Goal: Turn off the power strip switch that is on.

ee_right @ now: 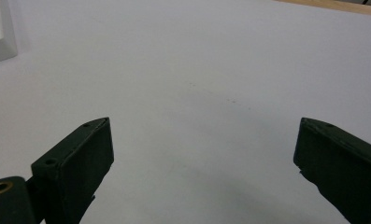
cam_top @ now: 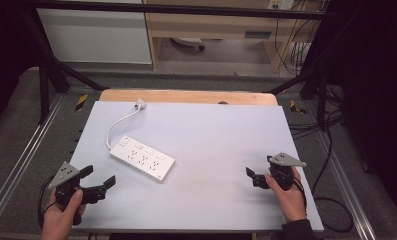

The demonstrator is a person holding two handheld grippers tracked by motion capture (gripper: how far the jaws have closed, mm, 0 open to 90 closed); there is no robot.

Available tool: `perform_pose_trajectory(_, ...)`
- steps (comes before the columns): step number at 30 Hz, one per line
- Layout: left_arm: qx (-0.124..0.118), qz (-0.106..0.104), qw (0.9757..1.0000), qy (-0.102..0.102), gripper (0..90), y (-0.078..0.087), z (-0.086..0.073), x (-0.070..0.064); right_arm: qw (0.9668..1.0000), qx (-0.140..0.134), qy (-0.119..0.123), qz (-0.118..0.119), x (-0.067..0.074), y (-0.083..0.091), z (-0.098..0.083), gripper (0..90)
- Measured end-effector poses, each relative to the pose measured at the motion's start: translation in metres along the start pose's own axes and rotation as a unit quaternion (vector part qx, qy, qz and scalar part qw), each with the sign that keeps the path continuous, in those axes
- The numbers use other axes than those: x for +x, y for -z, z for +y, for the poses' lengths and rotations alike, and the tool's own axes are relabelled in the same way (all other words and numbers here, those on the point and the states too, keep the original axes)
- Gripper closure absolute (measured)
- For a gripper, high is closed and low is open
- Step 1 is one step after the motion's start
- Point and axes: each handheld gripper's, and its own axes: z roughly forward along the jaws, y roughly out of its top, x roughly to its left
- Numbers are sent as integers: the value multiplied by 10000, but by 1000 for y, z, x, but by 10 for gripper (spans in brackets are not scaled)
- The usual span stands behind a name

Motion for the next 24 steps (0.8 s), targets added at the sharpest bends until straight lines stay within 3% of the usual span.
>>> perform_pose_trajectory(14, -87, -9, 10000, -19, 59, 0, 2, -1, 10000, 17, 23, -19, 1, -2, 0, 48)
perform_pose_trajectory(24, -148, -118, 9998, 100, 60, 0, 6, -7, 9999, 47, 132, 16, 5, -5, 1, 48)
